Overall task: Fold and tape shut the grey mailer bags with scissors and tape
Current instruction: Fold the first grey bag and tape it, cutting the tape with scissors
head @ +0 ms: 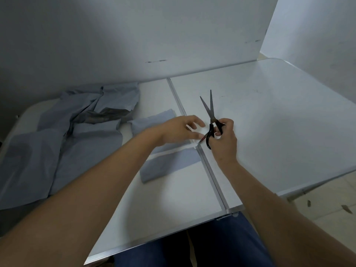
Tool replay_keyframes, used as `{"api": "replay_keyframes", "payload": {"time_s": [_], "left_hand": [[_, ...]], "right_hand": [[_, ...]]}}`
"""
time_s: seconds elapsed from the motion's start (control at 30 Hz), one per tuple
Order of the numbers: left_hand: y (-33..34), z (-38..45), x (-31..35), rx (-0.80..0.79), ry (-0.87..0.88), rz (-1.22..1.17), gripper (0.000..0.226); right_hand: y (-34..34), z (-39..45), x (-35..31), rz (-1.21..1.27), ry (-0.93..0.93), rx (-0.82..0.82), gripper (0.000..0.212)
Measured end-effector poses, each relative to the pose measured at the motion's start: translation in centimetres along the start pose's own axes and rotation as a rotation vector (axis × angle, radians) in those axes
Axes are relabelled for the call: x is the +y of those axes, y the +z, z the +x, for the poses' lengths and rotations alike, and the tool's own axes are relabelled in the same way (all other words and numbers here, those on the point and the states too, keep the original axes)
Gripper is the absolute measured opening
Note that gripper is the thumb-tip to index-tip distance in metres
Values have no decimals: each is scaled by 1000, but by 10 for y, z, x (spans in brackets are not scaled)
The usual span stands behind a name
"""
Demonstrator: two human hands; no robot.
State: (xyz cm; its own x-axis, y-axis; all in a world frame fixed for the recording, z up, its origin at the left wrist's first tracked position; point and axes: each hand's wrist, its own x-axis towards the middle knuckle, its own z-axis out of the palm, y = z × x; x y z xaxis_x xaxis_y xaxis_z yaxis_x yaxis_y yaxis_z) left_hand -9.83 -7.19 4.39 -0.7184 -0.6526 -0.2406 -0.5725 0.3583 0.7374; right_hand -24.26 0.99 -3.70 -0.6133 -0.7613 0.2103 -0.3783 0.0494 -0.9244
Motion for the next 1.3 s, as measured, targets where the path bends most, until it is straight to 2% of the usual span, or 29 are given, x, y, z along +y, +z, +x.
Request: {"api": "replay_keyframes", "payload": {"time_s": [0.17,0.23,0.33,0.53,0.67,0.83,1.03,1.3], "left_hand": [[-2,15,3,-29,-79,-202,35],[0,16,-1,-30,-127,-207,38],[3,17,-6,-61,-159,-190,32],[1,11,-16,-20,-155,-428,29],[2,7,-18,14,-166,-546,26],[5,5,-17,21,-169,-605,20],[8,2,-11,32,-163,-636,19],[5,-4,-8,70,-202,-635,20]], "right_hand": [[-3,0,-4,-50,-27,-9,41],[-6,0,-7,-57,-36,-5,39],[-9,1,-12,-65,-21,-20,39],[-30,3,-16,-118,114,-158,37],[-60,-5,-24,-186,195,-309,35],[-100,-25,-39,-257,273,-507,28],[-117,-43,-40,-337,377,-737,31],[-92,-41,-43,-289,371,-750,36]]}}
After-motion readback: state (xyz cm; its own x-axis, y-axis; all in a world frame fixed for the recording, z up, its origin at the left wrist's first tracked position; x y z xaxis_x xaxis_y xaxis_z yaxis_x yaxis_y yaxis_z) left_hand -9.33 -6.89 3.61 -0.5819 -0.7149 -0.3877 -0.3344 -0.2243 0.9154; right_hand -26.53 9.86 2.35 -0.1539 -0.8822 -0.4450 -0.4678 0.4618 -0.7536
